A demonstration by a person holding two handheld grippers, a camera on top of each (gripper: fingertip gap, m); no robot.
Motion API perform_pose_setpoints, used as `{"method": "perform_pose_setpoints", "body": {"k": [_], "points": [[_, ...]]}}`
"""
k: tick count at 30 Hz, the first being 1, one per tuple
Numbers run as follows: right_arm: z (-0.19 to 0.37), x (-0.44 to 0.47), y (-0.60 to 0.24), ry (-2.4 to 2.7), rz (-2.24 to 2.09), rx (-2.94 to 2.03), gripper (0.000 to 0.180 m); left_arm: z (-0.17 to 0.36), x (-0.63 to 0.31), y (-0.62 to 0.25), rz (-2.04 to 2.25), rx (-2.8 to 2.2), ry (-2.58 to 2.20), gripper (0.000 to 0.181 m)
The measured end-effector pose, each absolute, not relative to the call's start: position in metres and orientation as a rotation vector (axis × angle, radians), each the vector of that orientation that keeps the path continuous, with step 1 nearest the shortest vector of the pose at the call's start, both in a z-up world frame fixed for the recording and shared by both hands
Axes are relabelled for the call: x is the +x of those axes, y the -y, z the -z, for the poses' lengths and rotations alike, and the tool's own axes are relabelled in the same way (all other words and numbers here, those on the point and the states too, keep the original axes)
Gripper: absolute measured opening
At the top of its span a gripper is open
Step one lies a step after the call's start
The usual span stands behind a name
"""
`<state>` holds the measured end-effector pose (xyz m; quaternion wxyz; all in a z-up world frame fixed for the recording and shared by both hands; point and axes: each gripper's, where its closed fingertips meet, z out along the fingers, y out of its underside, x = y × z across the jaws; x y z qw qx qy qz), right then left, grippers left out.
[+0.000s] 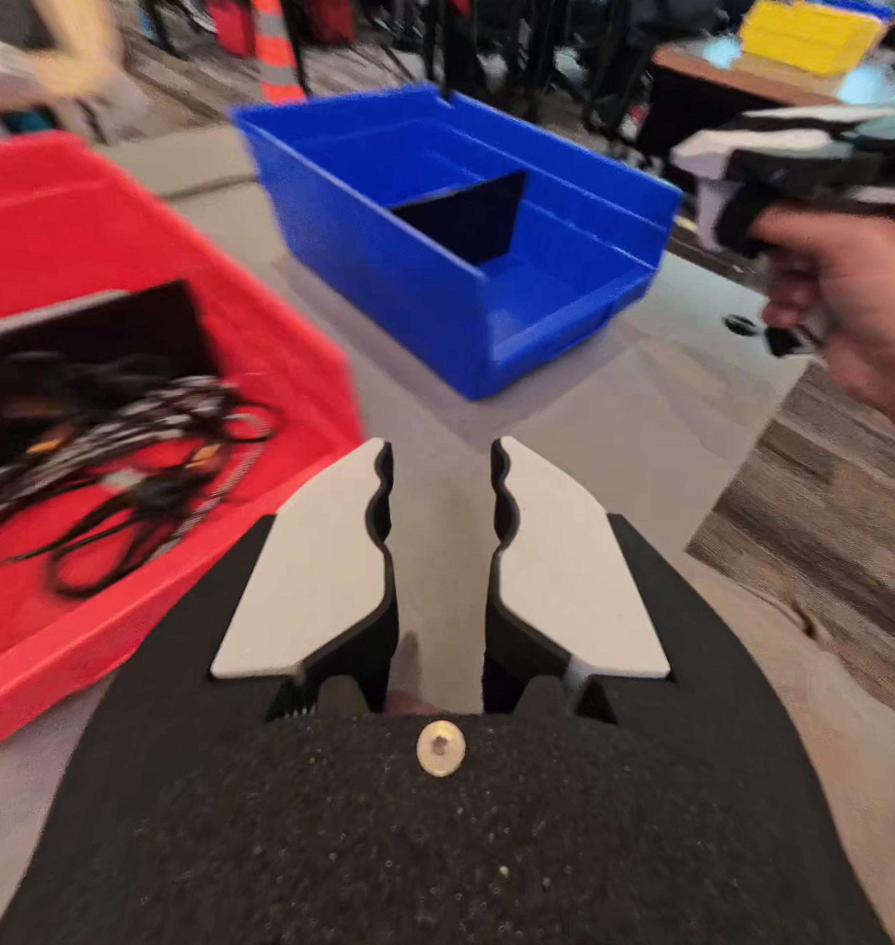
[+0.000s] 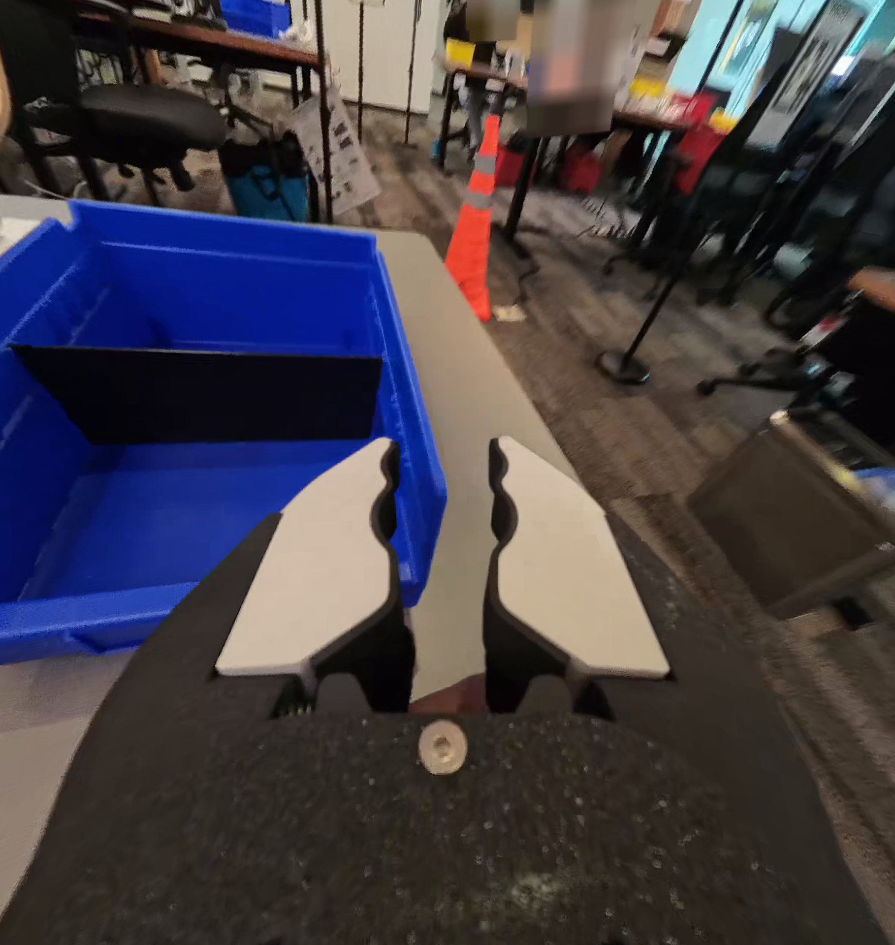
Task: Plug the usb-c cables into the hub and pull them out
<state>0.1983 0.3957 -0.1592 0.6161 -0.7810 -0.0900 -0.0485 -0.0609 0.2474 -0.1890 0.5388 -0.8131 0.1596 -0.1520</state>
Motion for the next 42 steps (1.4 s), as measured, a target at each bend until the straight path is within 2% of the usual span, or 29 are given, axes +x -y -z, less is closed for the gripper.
{"method": "perform_pose_setpoints", "body": {"k": [2, 6, 9, 11, 15, 18, 22, 24, 31, 36, 42], "points": [[0.147, 0.162, -0.385, 0.314, 0.079, -1.763, 0.033, 0.169, -0.123, -0.237, 0.265, -1.841, -0.237, 0.03], [0.144, 0.045, -0.347, 0.504, -0.285, -1.743, 0.035, 0.132, -0.232, -0.224, 0.181, -1.667, 0.017, 0.028], [0.157, -0.041, -0.31, 0.622, -0.558, -1.752, 0.036, 0.153, -0.279, -0.222, 0.007, -1.76, 0.048, 0.037], [0.174, -0.079, -0.297, 0.692, -0.586, -1.783, 0.039, 0.177, -0.29, -0.227, -0.061, -1.849, 0.0, 0.041], [0.199, -0.099, -0.316, 0.691, -0.332, -1.856, 0.042, 0.209, -0.279, -0.248, 0.042, -1.987, -0.066, 0.046], [0.213, -0.106, -0.327, 0.61, -0.334, -1.937, 0.042, 0.217, -0.277, -0.261, 0.032, -2.034, -0.083, 0.025], [0.224, -0.11, -0.334, 0.479, -0.356, -2.001, 0.025, 0.225, -0.281, -0.272, 0.021, -2.059, -0.056, 0.013], [0.214, -0.105, -0.334, 0.454, -0.236, -1.941, 0.004, 0.226, -0.287, -0.274, -0.002, -2.075, -0.048, 0.009], [0.207, -0.154, -0.307, 0.421, -0.245, -1.859, 0.004, 0.205, -0.341, -0.256, -0.124, -2.035, 0.034, 0.003], [0.192, -0.236, -0.293, 0.488, -0.32, -1.822, 0.004, 0.193, -0.419, -0.224, -0.181, -2.015, 0.156, 0.003], [0.201, -0.339, -0.269, 0.589, -0.411, -1.846, 0.004, 0.199, -0.514, -0.183, -0.242, -2.052, 0.263, 0.003]]}}
